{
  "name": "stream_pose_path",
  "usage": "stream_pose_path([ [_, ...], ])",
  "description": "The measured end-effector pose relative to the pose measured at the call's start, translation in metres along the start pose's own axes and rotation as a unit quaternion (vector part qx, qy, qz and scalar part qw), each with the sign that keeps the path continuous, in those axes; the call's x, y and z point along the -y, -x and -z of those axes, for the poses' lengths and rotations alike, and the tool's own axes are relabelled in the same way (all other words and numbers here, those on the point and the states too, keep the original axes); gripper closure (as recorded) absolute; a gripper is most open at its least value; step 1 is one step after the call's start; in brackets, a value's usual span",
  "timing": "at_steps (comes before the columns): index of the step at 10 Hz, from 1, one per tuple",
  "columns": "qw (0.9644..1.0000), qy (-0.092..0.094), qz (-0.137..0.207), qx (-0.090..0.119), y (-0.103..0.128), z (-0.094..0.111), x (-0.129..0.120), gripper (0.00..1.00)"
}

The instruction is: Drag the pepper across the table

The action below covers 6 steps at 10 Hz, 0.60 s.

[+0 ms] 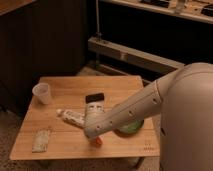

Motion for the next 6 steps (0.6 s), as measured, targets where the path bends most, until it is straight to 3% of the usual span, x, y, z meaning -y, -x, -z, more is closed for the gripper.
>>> stream_pose_path([
  [6,0.9999,-0.003,-0.011,0.004,-0.0034,0.0048,0.0039,1.00],
])
